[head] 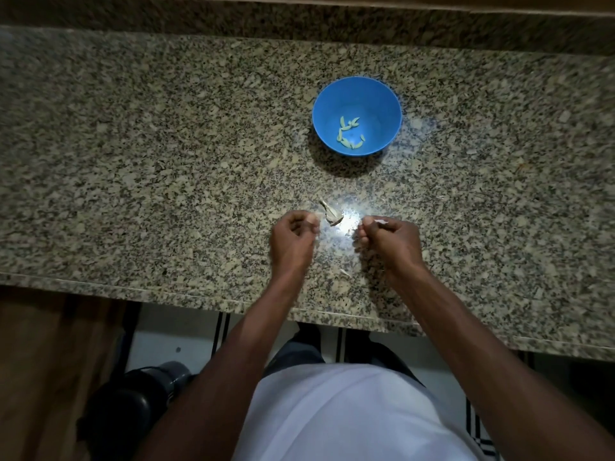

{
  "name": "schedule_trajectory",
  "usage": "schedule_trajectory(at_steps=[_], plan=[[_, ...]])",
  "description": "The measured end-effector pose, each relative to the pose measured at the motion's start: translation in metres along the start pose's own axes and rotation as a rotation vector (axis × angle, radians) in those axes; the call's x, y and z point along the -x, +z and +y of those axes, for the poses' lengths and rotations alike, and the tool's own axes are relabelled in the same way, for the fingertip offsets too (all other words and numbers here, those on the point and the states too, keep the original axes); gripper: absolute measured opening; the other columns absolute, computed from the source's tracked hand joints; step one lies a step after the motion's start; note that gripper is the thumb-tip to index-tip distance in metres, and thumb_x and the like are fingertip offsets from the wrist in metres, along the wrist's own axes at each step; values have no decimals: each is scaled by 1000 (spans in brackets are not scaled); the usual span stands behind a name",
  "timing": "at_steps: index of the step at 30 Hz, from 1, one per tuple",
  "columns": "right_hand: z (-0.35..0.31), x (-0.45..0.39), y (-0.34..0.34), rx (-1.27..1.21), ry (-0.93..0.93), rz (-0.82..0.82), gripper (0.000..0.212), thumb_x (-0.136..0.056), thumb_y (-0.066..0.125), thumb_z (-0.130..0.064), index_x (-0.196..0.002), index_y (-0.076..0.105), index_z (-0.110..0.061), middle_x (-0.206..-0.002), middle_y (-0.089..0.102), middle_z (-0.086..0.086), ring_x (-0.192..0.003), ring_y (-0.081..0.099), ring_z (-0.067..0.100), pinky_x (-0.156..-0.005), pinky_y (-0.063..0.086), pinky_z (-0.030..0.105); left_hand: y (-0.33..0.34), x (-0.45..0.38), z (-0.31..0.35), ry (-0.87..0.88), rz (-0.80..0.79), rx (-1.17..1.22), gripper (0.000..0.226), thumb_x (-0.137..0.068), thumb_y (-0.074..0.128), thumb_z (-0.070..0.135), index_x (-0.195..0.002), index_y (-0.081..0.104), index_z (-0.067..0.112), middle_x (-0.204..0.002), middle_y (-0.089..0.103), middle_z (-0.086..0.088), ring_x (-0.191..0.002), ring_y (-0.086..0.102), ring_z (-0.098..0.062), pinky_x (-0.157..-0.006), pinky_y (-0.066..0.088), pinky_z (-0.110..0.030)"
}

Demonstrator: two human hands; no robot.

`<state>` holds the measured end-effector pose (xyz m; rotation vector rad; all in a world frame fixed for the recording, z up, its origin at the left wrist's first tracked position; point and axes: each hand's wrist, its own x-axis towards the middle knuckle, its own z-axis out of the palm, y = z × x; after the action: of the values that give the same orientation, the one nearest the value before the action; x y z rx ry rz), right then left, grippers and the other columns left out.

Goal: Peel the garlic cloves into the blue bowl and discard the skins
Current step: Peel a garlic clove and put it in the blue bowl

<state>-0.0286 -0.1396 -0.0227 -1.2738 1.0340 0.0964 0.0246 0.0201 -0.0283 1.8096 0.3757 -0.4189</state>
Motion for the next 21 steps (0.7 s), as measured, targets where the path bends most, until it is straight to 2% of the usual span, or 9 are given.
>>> schedule_trajectory(at_steps=[2,6,9,11,13,15,18,19,21], plan=[[1,-3,-13,-10,-48,8,16,-94,75,-12,-106,75,-1,-91,78,19,-72,73,23,-79,65,44,-18,-8,5,22,26,23,8,-97,67,12,-103,67,18,-107,72,-7,-102,71,-25,-84,63,-34],[-3,-4,-17,223,-229,-114,11,-98,68,-1,-103,77,-5,-88,79,14,-83,78,35,-77,66,46,-27,-8,18,103,-151,88,18,-95,73,15,-110,70,5,-102,77,-9,-97,75,-20,-81,62,-28],[-11,-5,-10,452,-300,-181,20,-100,63,2,-110,78,-7,-94,80,11,-83,78,26,-79,66,42,-18,-5,21,60,-198,221,23,-92,77,16,-109,72,2,-100,79,-10,-98,75,-20,-85,61,-30],[-15,-5,-7,652,-388,-240,26,-96,66,3,-119,76,-7,-109,79,10,-92,78,17,-87,64,38,-16,-3,18,35,-192,292,19,-88,80,10,-104,74,2,-102,79,-8,-99,75,-20,-84,60,-30],[-18,-2,-5,787,-455,-300,33,-93,68,5,-123,75,-7,-118,77,9,-102,75,14,-95,61,37,-19,-2,14,27,-183,320,14,-86,81,5,-99,76,4,-103,79,-5,-101,75,-21,-84,60,-31],[-18,-1,-4,850,-508,-324,32,-91,69,4,-119,78,-8,-116,78,6,-98,75,11,-88,63,32,-22,-1,11,40,-184,307,18,-85,82,3,-101,75,4,-105,79,-5,-104,75,-22,-87,61,-33],[-19,3,-5,855,-612,-256,11,-93,74,-8,-98,83,-12,-93,81,0,-71,71,-2,-62,55,13,-27,-1,7,79,-197,261,27,-83,85,8,-108,74,5,-107,78,-7,-104,74,-25,-91,62,-38],[-20,5,-4,822,-616,-228,7,-94,76,-15,-95,82,-14,-88,80,-2,-67,70,-2,-58,53,13,-29,-2,6,100,-200,238,27,-83,85,10,-107,75,7,-106,78,-6,-103,74,-25,-91,62,-39],[-20,6,-4,735,-587,-179,18,-96,75,-33,-89,81,-17,-80,78,-5,-66,71,2,-62,57,19,-29,-3,5,153,-210,173,22,-84,85,11,-104,76,9,-105,78,-3,-102,74,-23,-90,62,-40]])
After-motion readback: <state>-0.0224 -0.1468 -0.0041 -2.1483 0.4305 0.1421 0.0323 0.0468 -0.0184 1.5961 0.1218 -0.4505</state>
